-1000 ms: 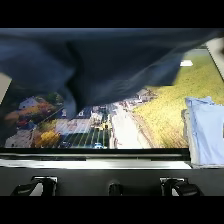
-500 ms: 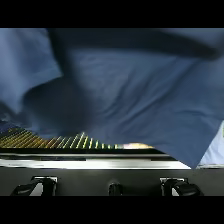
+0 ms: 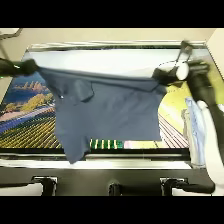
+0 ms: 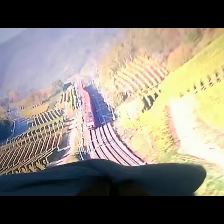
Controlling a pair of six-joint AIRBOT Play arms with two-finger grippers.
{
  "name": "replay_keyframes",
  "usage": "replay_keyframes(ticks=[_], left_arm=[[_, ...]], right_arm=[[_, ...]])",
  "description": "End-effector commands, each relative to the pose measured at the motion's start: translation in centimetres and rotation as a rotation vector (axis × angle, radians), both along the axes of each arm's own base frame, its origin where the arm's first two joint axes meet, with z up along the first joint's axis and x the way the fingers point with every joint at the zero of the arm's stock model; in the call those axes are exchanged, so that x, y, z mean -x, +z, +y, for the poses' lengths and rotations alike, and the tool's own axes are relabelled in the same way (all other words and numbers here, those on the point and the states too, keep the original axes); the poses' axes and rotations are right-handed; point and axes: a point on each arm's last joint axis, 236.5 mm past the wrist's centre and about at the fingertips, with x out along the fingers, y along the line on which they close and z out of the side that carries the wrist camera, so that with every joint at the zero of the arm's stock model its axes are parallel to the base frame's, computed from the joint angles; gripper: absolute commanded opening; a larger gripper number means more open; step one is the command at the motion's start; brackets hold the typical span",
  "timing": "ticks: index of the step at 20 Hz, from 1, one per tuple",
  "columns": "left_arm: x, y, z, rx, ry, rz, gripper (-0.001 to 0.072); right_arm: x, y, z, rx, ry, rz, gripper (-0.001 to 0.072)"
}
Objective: Fold the shirts.
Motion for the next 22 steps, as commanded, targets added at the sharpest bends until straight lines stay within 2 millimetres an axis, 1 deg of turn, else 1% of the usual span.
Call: replay_keyframes(ticks=[1, 2, 3, 4, 5, 6, 7, 8, 9, 10, 11, 12, 13, 14, 15, 16, 17, 18, 20, 22], left_arm=[[-1.0, -11.0, -4.3, 0.115, -0.071, 0.232, 0.0027], [-0.7, -12.3, -5.4, 0.128, -0.090, 0.269, 0.0027], [-0.2, -13.3, -6.1, 0.130, -0.108, 0.303, 0.0037], [0.4, -13.7, -6.5, 0.132, -0.122, 0.335, 0.0218], [1.3, -13.6, -6.3, 0.133, -0.132, 0.367, 0.0496], [2.6, -13.3, -5.1, 0.122, -0.139, 0.418, 0.0594], [4.4, -13.0, -3.6, 0.107, -0.160, 0.477, 0.0585], [6.5, -13.0, -2.1, 0.121, -0.167, 0.547, 0.0582], [8.7, -13.3, -0.6, 0.152, -0.153, 0.626, 0.0581], [11.3, -14.0, 0.7, 0.189, -0.137, 0.711, 0.0577], [14.0, -15.1, 1.5, 0.228, -0.109, 0.780, 0.0576], [16.5, -16.6, 1.9, 0.264, -0.081, 0.833, 0.0575], [19.0, -18.2, 2.0, 0.293, -0.067, 0.866, 0.0575], [20.7, -19.6, 1.6, 0.326, -0.065, 0.870, 0.0574], [21.7, -20.6, 1.0, 0.364, -0.060, 0.860, 0.0574], [22.0, -21.6, 0.3, 0.411, -0.047, 0.839, 0.0573], [22.1, -22.2, -0.6, 0.453, -0.042, 0.829, 0.0568], [21.9, -22.7, -1.3, 0.481, -0.036, 0.816, 0.0503], [20.8, -23.1, -2.2, 0.507, -0.020, 0.779, 0.0497], [19.5, -23.2, -3.1, 0.509, -0.018, 0.734, 0.0497]], right_arm=[[-2.2, -8.9, 3.9, -0.214, -0.069, 0.123, 0.0049], [-2.4, -9.8, 4.4, -0.236, -0.074, 0.136, 0.0048], [-2.4, -10.0, 4.7, -0.256, -0.078, 0.142, 0.0052], [-2.3, -9.5, 4.4, -0.254, -0.078, 0.138, 0.0178], [-2.1, -8.3, 3.7, -0.239, -0.047, 0.138, 0.0416], [-1.6, -6.8, 2.5, -0.204, 0.022, 0.137, 0.0464], [-0.5, -5.8, 0.6, -0.178, 0.065, 0.156, 0.0494], [1.4, -5.5, -1.9, -0.156, 0.088, 0.214, 0.0495], [4.6, -6.0, -4.4, -0.169, 0.094, 0.337, 0.0493], [7.8, -6.9, -6.2, -0.190, 0.114, 0.456, 0.0487], [11.2, -8.1, -7.3, -0.225, 0.141, 0.578, 0.0487], [14.4, -9.3, -7.6, -0.267, 0.168, 0.679, 0.0488], [17.3, -10.6, -7.4, -0.308, 0.188, 0.756, 0.0489], [19.2, -11.8, -7.2, -0.331, 0.191, 0.795, 0.0490], [20.8, -13.0, -6.9, -0.339, 0.194, 0.816, 0.0490], [21.6, -13.9, -6.4, -0.350, 0.199, 0.816, 0.0490], [21.9, -14.5, -6.2, -0.354, 0.190, 0.812, 0.0490], [22.0, -14.8, -6.1, -0.357, 0.184, 0.807, 0.0491], [21.9, -15.0, -6.0, -0.358, 0.180, 0.797, 0.0510], [21.6, -15.3, -6.1, -0.353, 0.176, 0.782, 0.0511]])
